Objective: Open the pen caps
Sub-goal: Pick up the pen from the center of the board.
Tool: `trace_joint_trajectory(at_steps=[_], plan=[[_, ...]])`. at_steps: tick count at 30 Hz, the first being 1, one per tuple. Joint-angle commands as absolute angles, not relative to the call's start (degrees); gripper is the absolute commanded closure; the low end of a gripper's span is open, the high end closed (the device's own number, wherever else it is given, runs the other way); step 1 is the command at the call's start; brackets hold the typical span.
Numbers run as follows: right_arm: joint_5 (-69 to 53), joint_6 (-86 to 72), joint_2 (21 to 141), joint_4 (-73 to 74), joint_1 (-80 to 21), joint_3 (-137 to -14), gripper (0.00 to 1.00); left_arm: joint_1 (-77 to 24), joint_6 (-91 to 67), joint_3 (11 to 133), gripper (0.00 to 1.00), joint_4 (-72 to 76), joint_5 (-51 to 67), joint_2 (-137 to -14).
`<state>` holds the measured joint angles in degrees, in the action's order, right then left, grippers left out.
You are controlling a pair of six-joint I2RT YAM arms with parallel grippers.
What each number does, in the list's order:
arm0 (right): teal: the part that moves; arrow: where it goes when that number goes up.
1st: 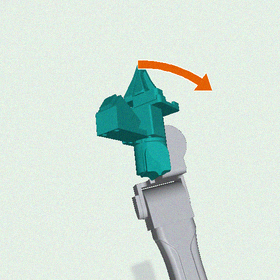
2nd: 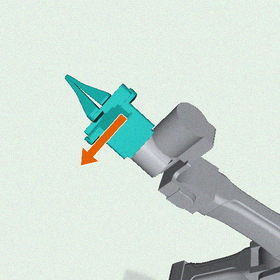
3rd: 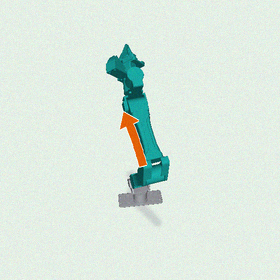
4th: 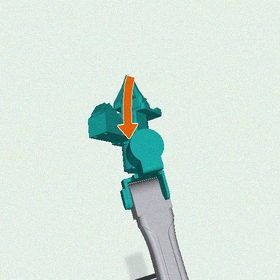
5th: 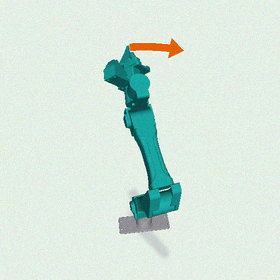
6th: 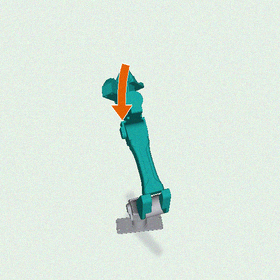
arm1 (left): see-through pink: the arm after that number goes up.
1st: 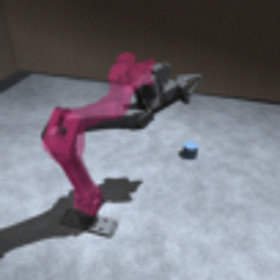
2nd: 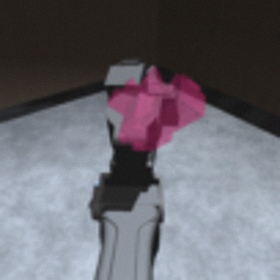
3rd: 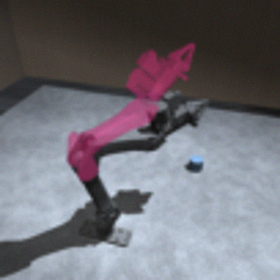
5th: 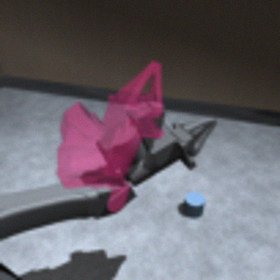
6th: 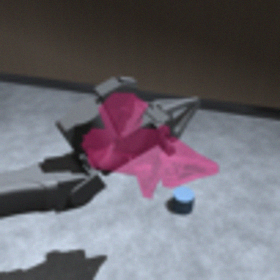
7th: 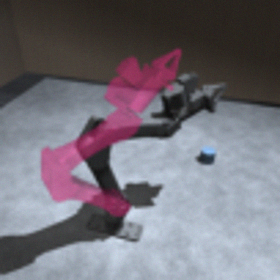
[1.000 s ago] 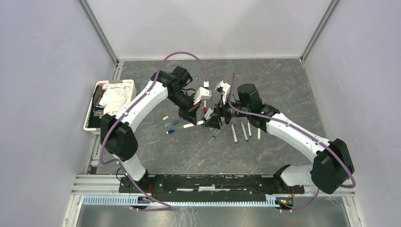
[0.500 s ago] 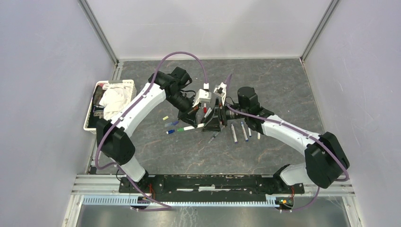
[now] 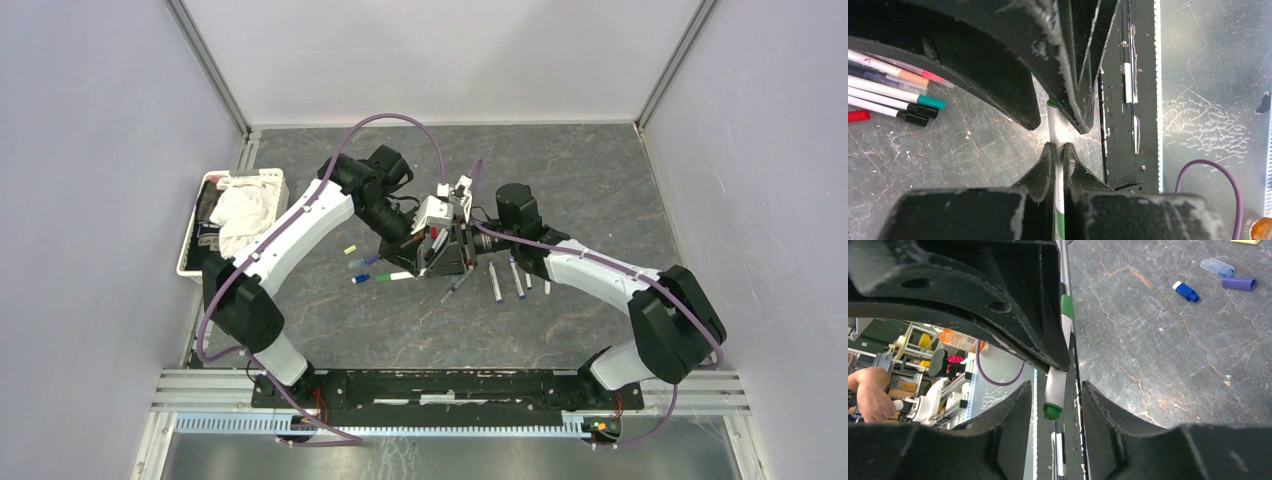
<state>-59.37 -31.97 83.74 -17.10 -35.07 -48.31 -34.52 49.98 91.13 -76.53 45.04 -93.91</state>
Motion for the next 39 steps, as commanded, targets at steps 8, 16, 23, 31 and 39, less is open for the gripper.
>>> trace_joint_trajectory(at_steps=[8, 16, 23, 31, 39], plan=[[-61.5, -32.9, 86.6, -17.8, -35.3, -52.0, 0.75, -36.6, 51.7, 93.4, 0.98, -75.6, 43.3, -92.6], [-60.1, -29.5, 86.2, -13.4, -34.8, -52.3, 1.00, -37.7, 49.5, 92.5, 0.50, -73.3, 39.3, -92.0], [-57.5, -26.2, 79.8, -11.3, -31.8, -47.2, 1.00, -35.1, 51.5, 90.0, 0.29, -74.0, 32.2, -88.9], [-57.1, -26.4, 77.7, -11.2, -31.2, -45.9, 1.00, -31.1, 54.2, 87.2, 0.42, -76.4, 31.9, -89.0], [-56.9, -27.7, 77.4, -12.7, -31.3, -45.6, 1.00, -31.2, 54.1, 87.0, 0.61, -75.8, 36.4, -90.5]])
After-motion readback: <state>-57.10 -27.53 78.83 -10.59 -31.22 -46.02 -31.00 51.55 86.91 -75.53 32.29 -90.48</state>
